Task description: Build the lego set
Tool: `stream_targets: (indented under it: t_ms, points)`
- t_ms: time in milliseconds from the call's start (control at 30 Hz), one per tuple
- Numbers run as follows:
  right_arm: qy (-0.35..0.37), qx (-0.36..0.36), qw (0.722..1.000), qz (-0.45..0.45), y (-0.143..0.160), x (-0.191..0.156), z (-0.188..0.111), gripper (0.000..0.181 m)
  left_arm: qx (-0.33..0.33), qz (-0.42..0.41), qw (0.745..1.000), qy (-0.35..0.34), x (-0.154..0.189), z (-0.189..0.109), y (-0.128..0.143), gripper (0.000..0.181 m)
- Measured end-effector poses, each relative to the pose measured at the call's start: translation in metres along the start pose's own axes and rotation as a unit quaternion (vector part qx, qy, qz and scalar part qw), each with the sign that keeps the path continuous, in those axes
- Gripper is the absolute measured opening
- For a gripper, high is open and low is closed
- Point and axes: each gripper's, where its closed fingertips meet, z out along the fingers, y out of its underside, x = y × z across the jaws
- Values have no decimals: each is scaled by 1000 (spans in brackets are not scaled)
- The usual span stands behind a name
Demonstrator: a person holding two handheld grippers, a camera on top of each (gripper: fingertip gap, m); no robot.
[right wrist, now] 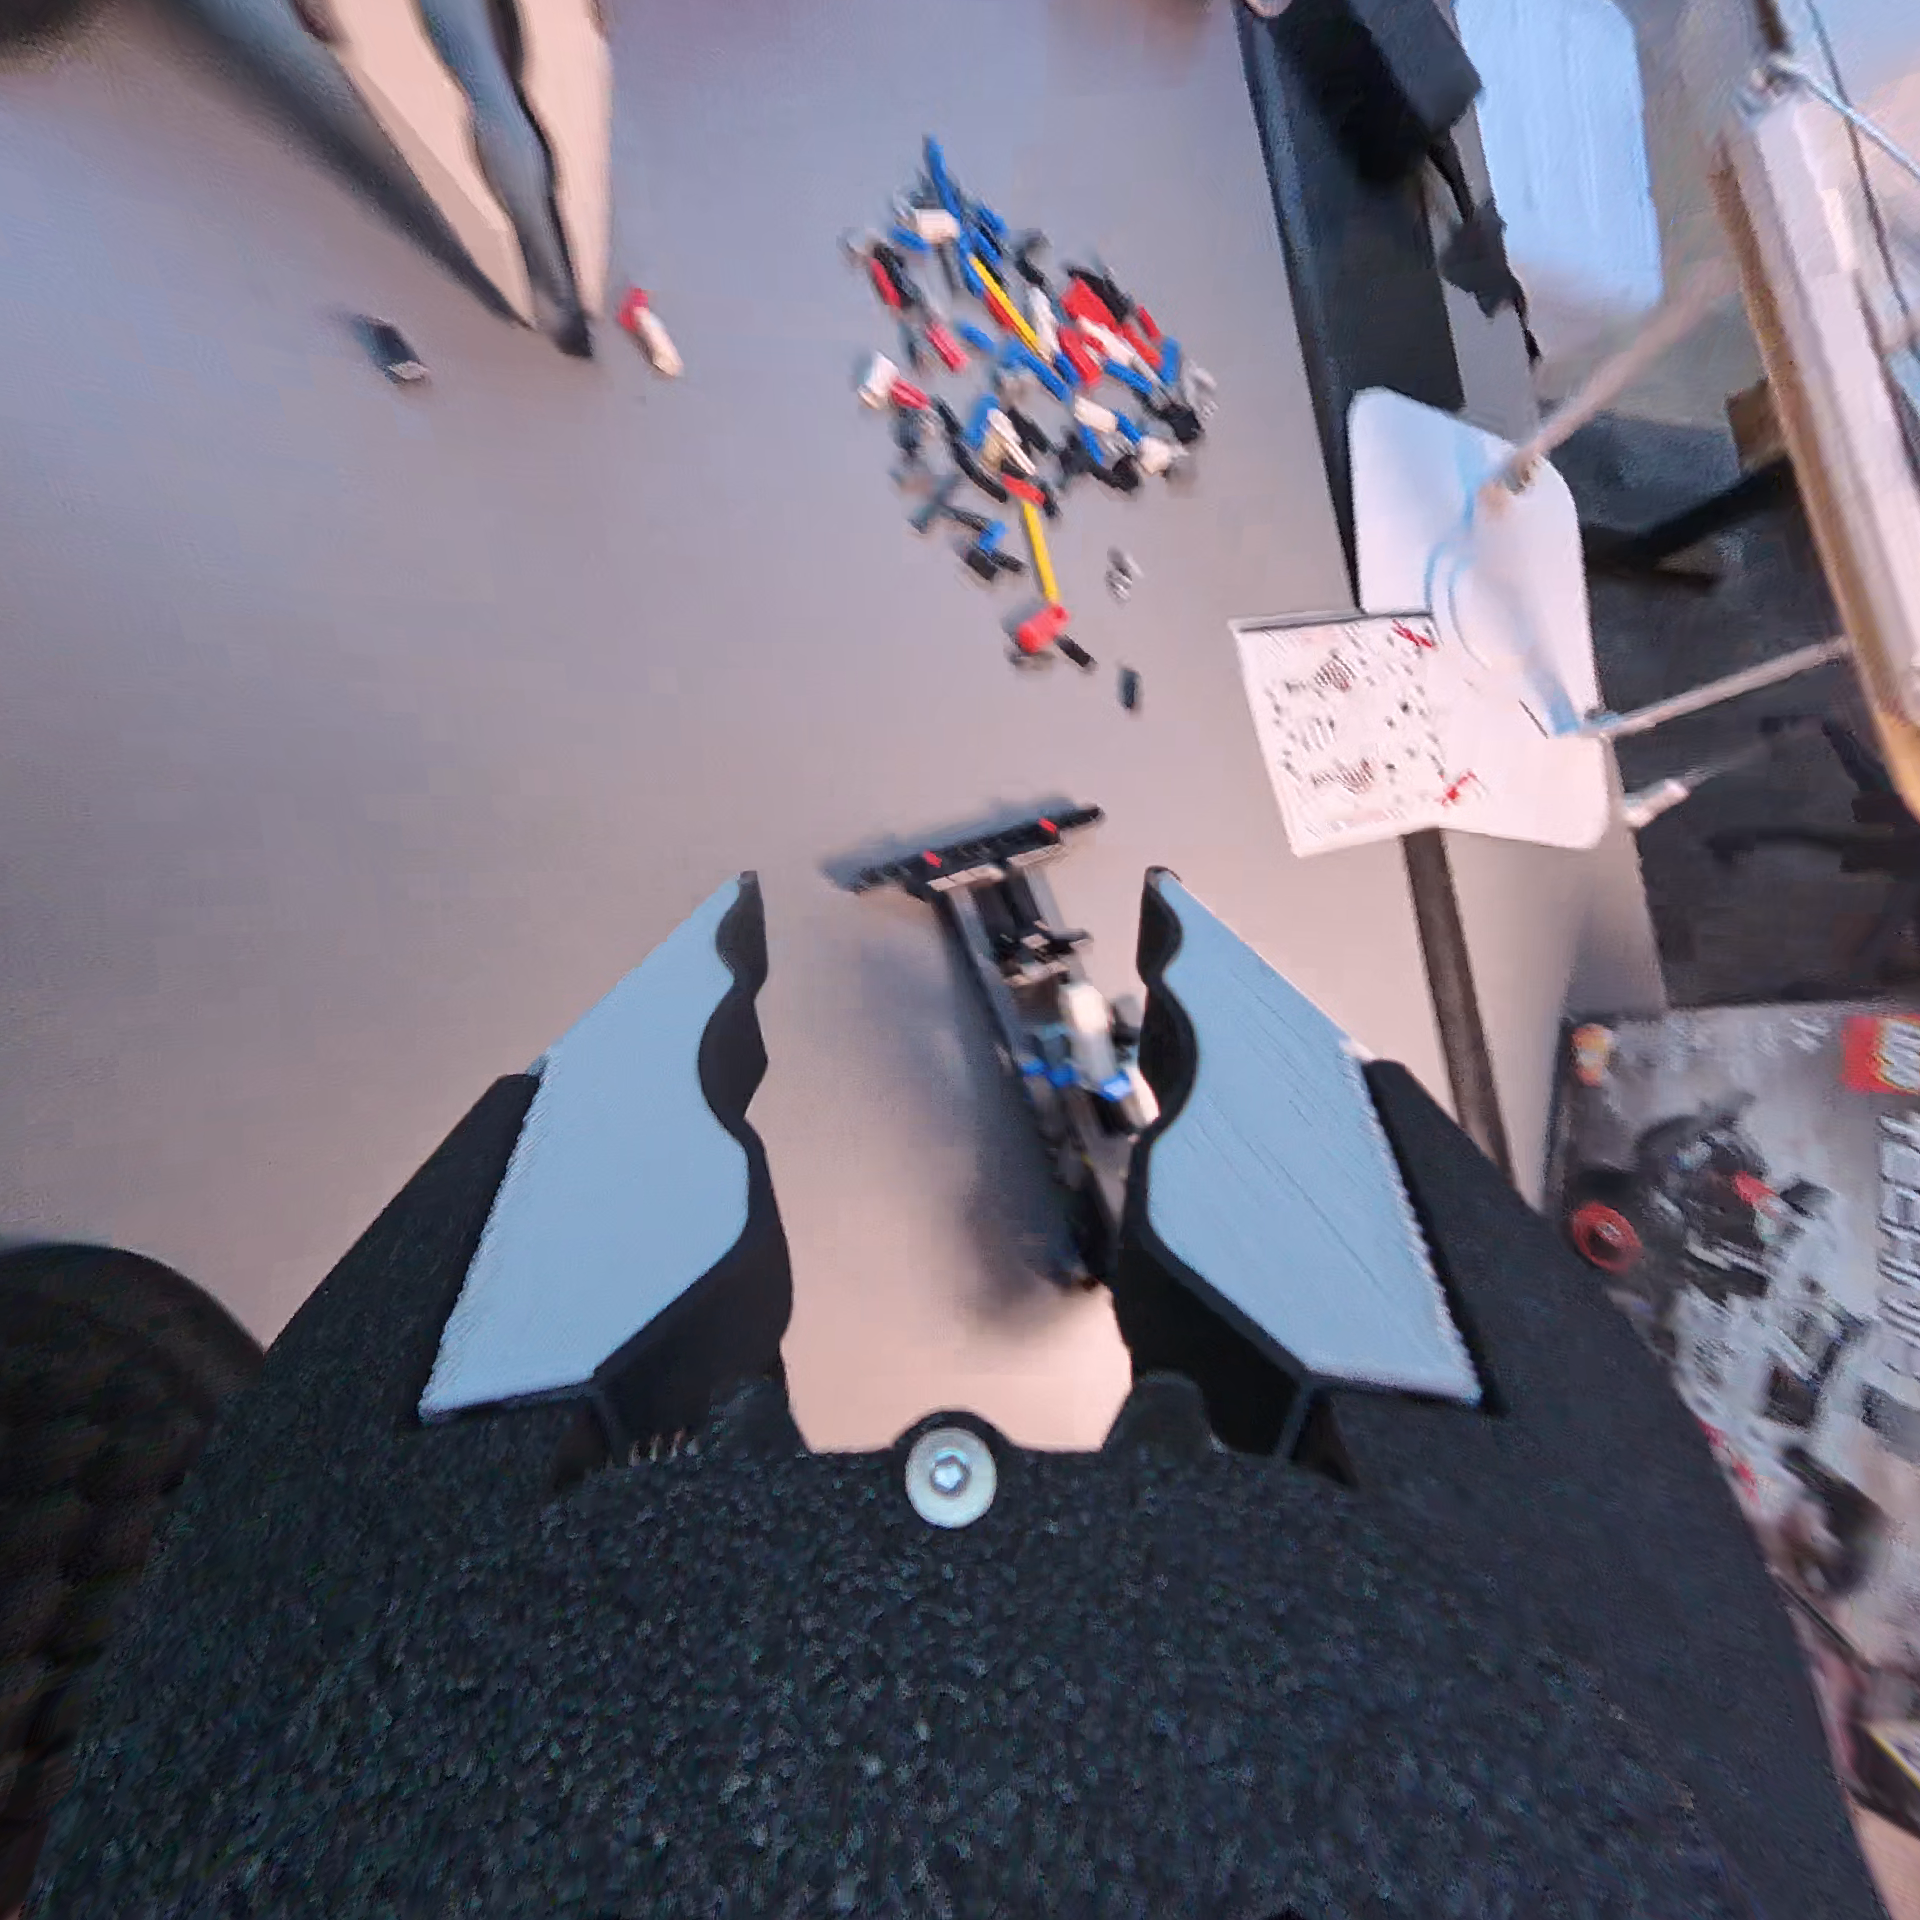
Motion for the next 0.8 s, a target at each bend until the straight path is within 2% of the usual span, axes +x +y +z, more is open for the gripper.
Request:
stream_targets:
  t_ms: [67,167,300,400,533,667,800]
  points:
    - [-23,33,999,0,-13,-38,10,69,-5,8,1000,-3,0,5,0,15]
    - [-56,80,995,15,-30,-84,30,64,-2,20,1000,-2,1,9,-3,0]
    - [-76,142,986,43,-53,-113,58,55,9,32,999,3,7,19,-15,0]
    - [-74,160,983,52,-63,-118,79,56,22,40,999,10,14,33,-34,0]
    - [-53,170,981,74,-57,-111,95,56,58,26,998,13,13,46,-60,0]
    - [-32,179,979,89,-49,-107,97,56,142,-32,989,-9,-13,17,-71,20]
    - [-14,186,978,97,-47,-98,97,54,177,-92,979,-30,-36,-18,-48,27]
